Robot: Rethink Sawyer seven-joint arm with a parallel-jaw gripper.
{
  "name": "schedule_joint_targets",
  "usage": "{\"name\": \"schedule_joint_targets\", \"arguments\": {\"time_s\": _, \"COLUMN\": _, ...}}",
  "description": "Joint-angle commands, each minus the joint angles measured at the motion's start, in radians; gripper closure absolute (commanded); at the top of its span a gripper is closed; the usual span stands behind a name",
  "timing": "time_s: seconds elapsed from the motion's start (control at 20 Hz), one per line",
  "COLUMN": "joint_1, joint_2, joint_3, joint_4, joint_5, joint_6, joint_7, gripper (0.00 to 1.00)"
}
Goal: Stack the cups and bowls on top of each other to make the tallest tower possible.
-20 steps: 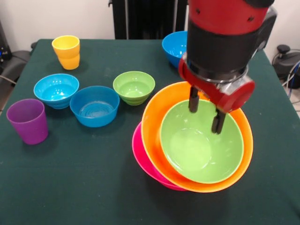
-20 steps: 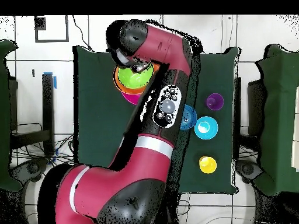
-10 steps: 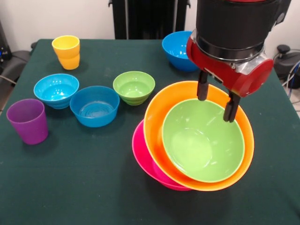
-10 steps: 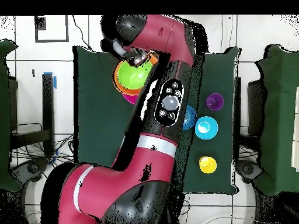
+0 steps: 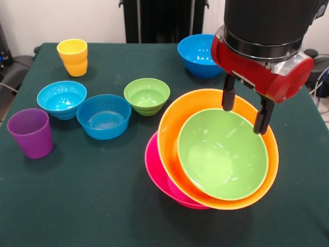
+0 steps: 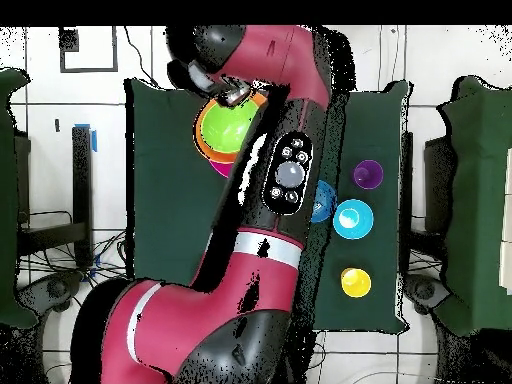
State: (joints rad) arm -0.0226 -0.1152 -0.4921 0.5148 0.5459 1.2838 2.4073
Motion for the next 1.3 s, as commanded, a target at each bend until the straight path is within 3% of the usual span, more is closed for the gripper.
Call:
{"name": "schedule_joint_targets", "arguments": {"time_s": 0.05, "joint_1": -0.022, "joint_2": 0.031, "joint_3": 0.059, "joint_4": -0.001, "joint_5": -0.066, "joint_6": 0.076, "joint_7": -0.030, "gripper": 0.00}}
{"name": "schedule_joint_targets", "arguments": {"time_s": 0.4, "joint_1": -0.040, "joint_2": 0.003, "joint_3": 0.091, "joint_4": 0.075, "joint_5": -0.083, "joint_6": 0.034, "joint_7": -0.112, "gripper": 0.00}}
{"name": "schedule_joint_targets", "arguments": {"time_s": 0.75, "joint_1": -0.041, "joint_2": -0.087, "joint_3": 0.130, "joint_4": 0.270, "joint_5": -0.102, "joint_6": -0.070, "joint_7": -0.174, "gripper": 0.00}}
{"name": "schedule_joint_targets", "arguments": {"time_s": 1.3, "joint_1": -0.056, "joint_2": -0.136, "joint_3": 0.184, "joint_4": 0.373, "joint_5": -0.125, "joint_6": -0.122, "joint_7": -0.226, "gripper": 0.00}}
